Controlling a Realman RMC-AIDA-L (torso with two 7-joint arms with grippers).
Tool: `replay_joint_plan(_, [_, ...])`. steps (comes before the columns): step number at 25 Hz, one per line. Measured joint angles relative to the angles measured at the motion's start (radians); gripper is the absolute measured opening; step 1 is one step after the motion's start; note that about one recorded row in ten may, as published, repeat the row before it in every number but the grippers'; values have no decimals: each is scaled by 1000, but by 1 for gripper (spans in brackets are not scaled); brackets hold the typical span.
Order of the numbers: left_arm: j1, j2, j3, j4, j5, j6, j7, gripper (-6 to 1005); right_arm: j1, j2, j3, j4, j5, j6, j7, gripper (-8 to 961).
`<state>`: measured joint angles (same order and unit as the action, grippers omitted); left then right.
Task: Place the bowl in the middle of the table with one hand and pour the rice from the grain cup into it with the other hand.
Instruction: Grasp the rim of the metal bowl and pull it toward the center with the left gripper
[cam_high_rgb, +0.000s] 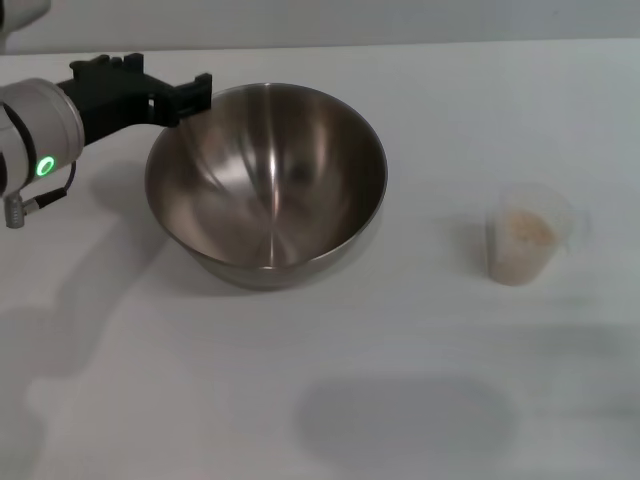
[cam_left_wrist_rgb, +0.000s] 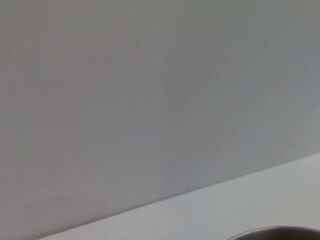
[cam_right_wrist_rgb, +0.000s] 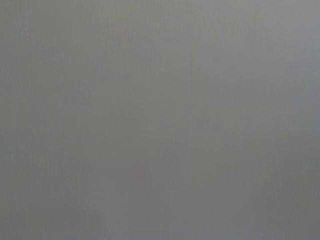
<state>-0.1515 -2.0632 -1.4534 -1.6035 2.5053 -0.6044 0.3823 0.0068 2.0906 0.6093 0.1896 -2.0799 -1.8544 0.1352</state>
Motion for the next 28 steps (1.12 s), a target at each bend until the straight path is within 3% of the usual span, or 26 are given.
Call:
replay_joint_plan(14, [-60, -3, -3, 160, 0, -9, 11, 819, -2, 0, -2, -1, 0, 0, 0, 801])
replay_joint_plan(28, [-87, -2, -5, 222, 2, -11, 12, 819, 2, -1, -2, -1, 0, 0, 0, 802])
